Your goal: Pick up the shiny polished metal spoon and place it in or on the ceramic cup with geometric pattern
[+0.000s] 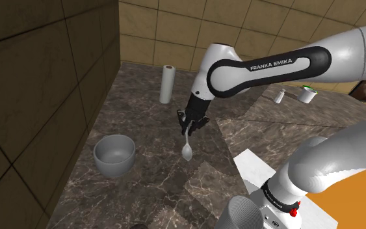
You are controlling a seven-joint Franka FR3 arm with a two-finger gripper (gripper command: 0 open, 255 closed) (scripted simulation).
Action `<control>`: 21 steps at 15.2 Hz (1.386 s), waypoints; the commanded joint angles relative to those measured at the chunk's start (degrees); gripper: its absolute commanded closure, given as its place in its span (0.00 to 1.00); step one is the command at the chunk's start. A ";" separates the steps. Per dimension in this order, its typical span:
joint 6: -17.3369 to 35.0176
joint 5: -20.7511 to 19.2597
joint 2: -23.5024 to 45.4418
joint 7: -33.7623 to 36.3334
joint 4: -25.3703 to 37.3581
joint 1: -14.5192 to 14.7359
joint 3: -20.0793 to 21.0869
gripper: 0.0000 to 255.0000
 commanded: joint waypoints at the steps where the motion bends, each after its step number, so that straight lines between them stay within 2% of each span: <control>1: -1.87 -0.21 -0.94 0.39 0.95 -0.02 -0.24 1.00; 18: -15.29 -2.18 -5.02 2.90 10.48 -0.59 -2.39 1.00; 21: -13.88 -2.39 -0.53 7.05 14.69 0.02 0.96 1.00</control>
